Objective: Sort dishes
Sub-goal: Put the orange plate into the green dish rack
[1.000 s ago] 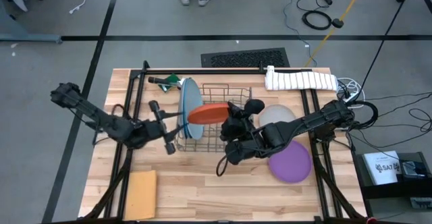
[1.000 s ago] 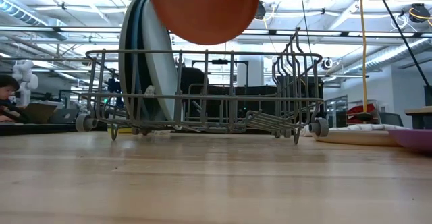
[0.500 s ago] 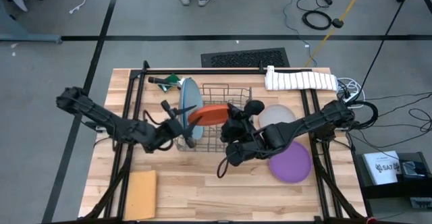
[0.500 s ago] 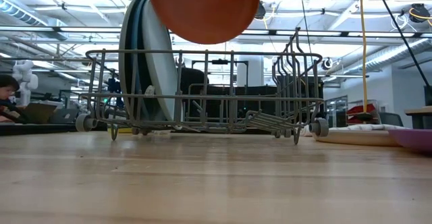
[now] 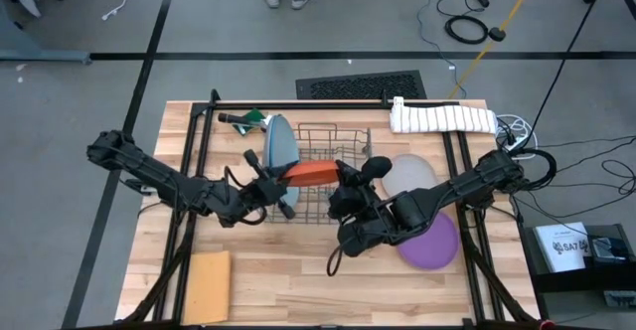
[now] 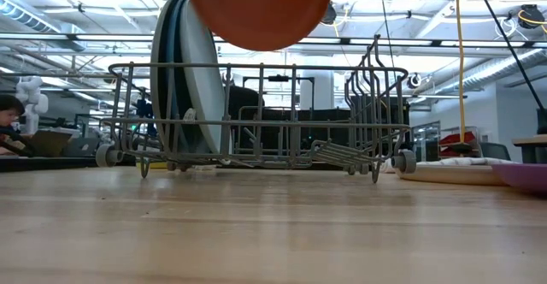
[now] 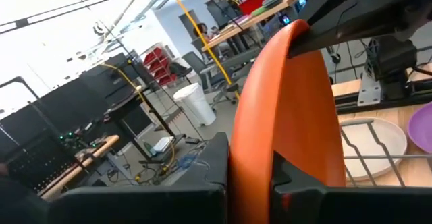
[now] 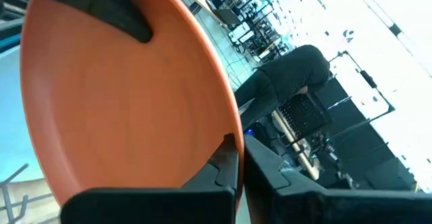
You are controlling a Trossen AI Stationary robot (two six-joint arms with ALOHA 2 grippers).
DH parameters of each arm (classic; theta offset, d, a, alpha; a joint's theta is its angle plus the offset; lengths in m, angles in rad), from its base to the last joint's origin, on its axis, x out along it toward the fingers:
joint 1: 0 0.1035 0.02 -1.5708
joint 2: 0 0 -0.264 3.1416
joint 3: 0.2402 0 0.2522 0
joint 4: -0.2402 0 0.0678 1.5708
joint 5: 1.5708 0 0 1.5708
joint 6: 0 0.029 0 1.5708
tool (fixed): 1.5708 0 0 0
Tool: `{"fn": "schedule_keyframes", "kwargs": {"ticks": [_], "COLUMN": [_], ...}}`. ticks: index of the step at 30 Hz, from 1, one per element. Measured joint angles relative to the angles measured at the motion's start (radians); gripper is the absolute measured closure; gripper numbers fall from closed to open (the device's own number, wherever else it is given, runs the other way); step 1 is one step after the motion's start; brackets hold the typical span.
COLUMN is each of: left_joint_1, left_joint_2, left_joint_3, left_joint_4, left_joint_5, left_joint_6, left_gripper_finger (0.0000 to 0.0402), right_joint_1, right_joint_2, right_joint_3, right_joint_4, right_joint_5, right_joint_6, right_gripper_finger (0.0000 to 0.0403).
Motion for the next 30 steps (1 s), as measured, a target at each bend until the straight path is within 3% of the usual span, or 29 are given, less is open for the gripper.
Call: {"fn": "schedule_keyframes", "kwargs": {"ticks": [6,18,30], "left_joint_1": [0.000,0.002,0.024], "left_joint_2": [0.000,-0.023,-0.011], "left_joint_3": [0.000,0.065,0.225], "left_joint_4": [-0.006,0.056,0.015], "left_joint_5": [0.001,-0.031,-0.054], "left_joint_6": [0.010,-0.024,-0.364], "left_gripper_finger": [0.0384,0.0384,0.0384], "right_joint_1": [0.040,0.199,0.353], "right_joint_2": [-0.001,-0.024,-0.043], "right_joint_3": [0.001,0.001,0.001], "right_joint_4": [0.002,-0.005,-0.132], "right_joint_5": [-0.013,-0.013,-0.017], "right_joint_6": [-0.020,0.003,0.224], "right_gripper_finger": [0.0365,0.0237,0.0248]}}
